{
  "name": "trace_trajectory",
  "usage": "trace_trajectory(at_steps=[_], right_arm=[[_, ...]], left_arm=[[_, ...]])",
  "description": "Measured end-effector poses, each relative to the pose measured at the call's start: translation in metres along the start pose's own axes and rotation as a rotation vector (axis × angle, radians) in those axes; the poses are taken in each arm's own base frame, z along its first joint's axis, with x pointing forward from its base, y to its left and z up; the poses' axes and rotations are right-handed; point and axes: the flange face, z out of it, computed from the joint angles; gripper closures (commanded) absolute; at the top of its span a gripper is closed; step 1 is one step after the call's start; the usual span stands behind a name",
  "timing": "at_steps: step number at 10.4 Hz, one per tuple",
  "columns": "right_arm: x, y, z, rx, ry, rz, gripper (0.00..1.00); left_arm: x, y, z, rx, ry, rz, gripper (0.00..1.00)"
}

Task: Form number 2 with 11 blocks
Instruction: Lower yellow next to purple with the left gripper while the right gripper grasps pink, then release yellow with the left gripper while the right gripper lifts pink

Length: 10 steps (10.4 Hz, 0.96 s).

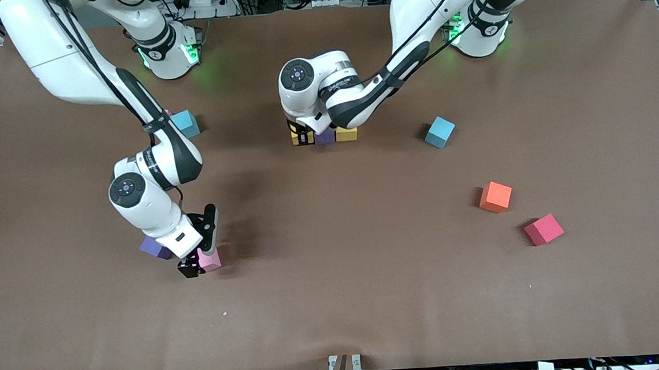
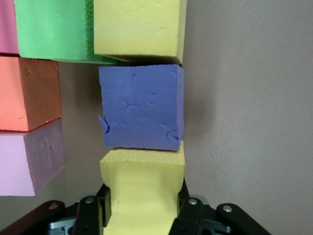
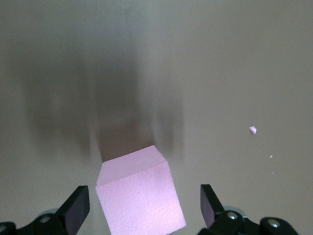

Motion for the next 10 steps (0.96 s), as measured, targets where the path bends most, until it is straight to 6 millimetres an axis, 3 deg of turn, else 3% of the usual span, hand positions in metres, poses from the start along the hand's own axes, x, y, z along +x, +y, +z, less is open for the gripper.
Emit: trace_trajectory(at_steps=[4, 8, 9, 10], right_arm=[[-0.008, -0.001, 0.007, 0.007, -0.017, -0.011, 0.00], [0.002, -0.004, 0.013, -0.003, -0.014, -0.037, 0.00], [0.003, -0.006, 0.018, -0.005, -0.009, -0.039, 0.00], [0.003, -0.008, 0.024, -0.005, -0.006, -0.038, 0.00]], left_arm=[[-0.002, -0.004, 0.003, 0.004, 0.003, 0.005, 0.63], [0.001, 0.000, 0.005, 0.001, 0.008, -0.001, 0.62], [0.001, 0.000, 0.006, 0.002, 0.009, -0.002, 0.59], [0.001, 0.000, 0.006, 0.002, 0.009, -0.002, 0.45]])
